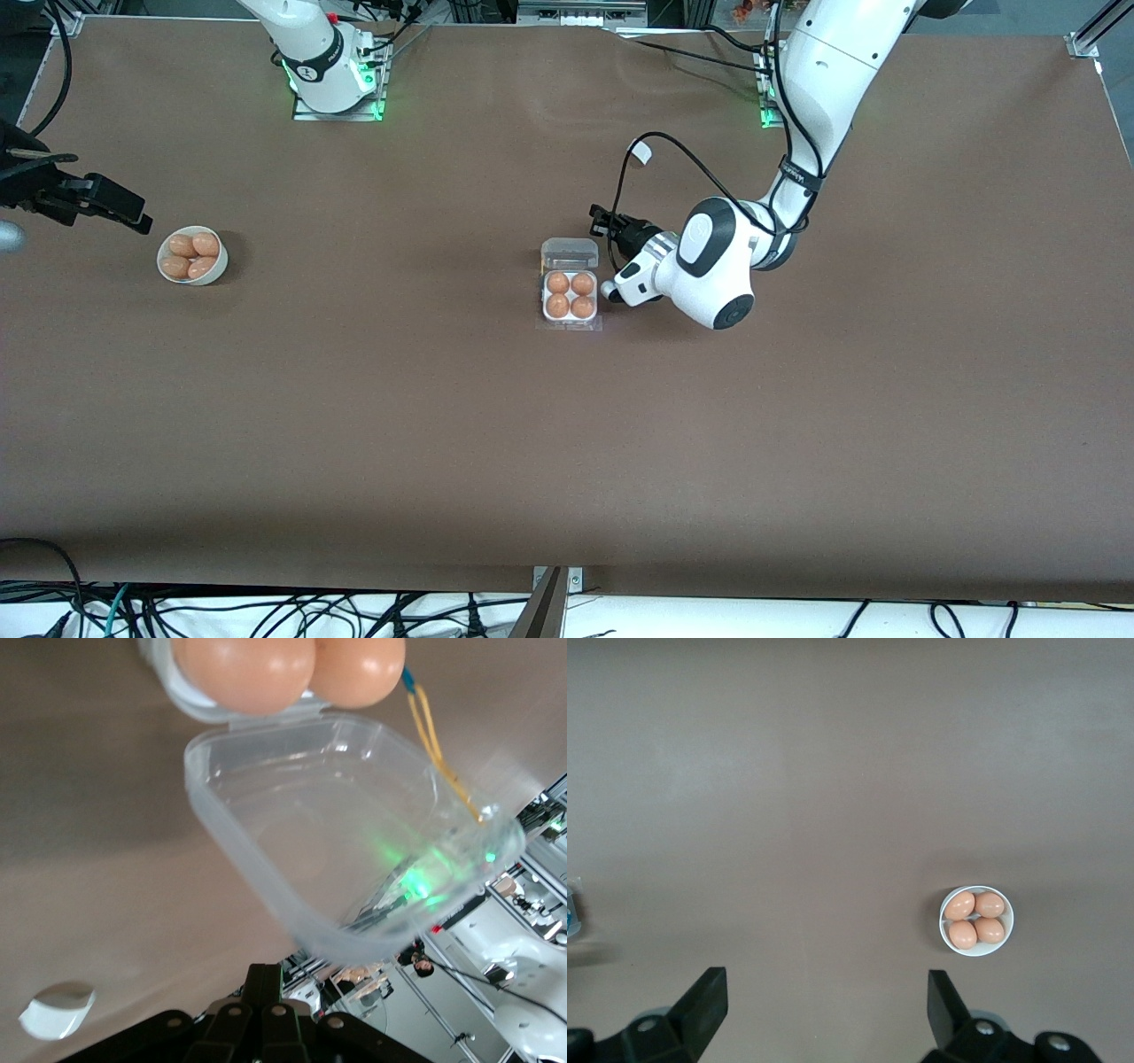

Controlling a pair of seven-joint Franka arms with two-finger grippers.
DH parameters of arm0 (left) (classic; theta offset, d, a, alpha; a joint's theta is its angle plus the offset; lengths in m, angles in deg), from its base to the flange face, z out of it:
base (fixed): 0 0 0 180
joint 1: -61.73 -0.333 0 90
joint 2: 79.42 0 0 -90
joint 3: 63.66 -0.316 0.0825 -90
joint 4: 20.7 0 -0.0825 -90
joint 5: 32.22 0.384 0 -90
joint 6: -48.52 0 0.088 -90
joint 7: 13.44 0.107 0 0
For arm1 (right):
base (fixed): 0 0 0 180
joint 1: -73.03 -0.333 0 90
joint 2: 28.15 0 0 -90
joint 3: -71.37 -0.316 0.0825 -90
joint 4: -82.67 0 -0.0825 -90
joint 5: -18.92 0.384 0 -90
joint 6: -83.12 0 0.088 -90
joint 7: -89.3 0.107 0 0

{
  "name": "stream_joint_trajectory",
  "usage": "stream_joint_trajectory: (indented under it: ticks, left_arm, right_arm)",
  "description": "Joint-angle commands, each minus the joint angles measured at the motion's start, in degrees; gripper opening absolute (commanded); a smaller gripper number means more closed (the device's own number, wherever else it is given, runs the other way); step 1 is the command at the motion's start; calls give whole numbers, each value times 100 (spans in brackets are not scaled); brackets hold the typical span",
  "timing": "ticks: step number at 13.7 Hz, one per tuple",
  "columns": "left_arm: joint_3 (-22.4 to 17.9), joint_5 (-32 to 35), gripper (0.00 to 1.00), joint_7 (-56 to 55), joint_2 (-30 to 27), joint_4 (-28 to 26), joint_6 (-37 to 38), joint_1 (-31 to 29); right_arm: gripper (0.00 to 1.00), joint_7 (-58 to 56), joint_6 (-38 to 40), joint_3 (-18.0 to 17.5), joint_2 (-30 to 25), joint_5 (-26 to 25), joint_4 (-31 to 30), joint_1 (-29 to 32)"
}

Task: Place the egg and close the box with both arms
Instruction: 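Push the clear lid over the eggs with the left gripper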

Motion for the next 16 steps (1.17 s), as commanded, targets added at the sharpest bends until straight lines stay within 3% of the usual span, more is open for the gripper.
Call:
stream_joint_trajectory:
  ticks: [1,5,16]
  left_arm:
    - [-32,-332,0,-9,20,-21,-441,197]
    - [-41,-710,0,-18,-6,76,-663,154]
    - [-94,-685,0,-10,-6,120,-971,-294]
  right_arm:
    - [100,-53,63,5,-12,13,24,13]
    - [100,-61,63,5,-21,13,15,13]
    - [100,-62,72,5,-12,13,15,13]
